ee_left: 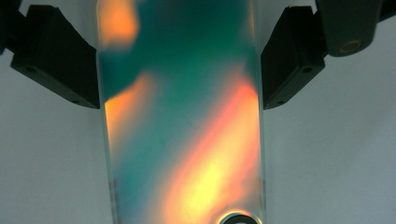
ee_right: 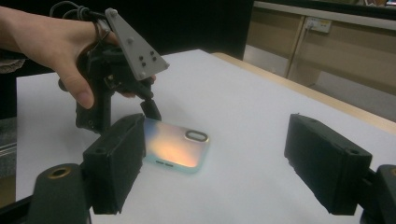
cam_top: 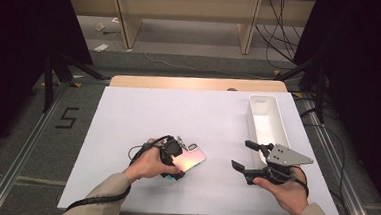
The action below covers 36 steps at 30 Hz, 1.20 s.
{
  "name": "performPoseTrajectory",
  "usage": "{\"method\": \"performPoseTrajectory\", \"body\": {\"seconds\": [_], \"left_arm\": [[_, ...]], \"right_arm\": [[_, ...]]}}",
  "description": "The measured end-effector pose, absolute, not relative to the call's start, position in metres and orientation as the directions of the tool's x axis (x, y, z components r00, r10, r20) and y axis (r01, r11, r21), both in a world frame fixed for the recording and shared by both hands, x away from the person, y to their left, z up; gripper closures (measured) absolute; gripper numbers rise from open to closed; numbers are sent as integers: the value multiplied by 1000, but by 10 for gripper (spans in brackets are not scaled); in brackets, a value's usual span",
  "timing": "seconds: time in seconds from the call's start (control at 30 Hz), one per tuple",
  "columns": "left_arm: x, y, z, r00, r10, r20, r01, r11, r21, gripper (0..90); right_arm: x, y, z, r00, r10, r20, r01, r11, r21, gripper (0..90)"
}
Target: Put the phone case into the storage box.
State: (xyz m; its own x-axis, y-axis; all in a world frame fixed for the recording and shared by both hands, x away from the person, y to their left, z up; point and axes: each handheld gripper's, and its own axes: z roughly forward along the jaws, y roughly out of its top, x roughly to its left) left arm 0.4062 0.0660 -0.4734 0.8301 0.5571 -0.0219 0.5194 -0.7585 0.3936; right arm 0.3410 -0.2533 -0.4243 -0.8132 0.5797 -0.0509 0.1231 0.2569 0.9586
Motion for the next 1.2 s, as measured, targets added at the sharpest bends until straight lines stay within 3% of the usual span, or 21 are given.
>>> {"method": "performPoseTrajectory", "body": {"seconds": [0.77,1.2], "left_arm": [[401,70,-474,822,569,-19,520,-736,434,173],[396,74,-462,823,568,-13,487,-693,531,172]], "right_arm": [[341,-253,-424,-813,579,-54,117,253,960,214],[341,-253,-422,-797,602,-48,125,242,962,189]]}}
